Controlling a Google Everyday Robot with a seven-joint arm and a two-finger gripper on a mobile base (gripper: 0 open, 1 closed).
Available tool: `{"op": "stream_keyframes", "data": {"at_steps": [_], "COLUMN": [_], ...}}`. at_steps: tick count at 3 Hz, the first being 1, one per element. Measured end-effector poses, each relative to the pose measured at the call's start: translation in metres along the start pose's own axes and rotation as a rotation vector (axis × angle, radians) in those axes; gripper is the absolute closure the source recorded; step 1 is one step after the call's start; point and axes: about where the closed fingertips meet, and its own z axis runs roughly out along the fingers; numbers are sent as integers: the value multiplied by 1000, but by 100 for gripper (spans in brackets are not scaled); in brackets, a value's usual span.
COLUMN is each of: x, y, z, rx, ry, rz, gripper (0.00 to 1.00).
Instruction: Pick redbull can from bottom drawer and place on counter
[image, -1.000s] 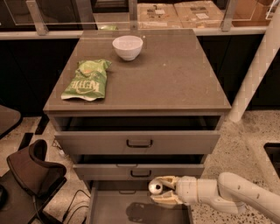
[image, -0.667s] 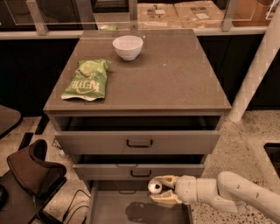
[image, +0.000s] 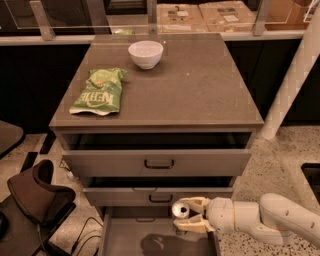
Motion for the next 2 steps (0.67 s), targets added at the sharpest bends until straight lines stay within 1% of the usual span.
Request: {"op": "stream_keyframes", "data": {"at_steps": [1, 2], "x": [-35, -74], "y": [8, 6], "z": [-23, -50], "rx": [15, 60], "ry": [-28, -33], "rz": [47, 36], "gripper": [100, 100]}}
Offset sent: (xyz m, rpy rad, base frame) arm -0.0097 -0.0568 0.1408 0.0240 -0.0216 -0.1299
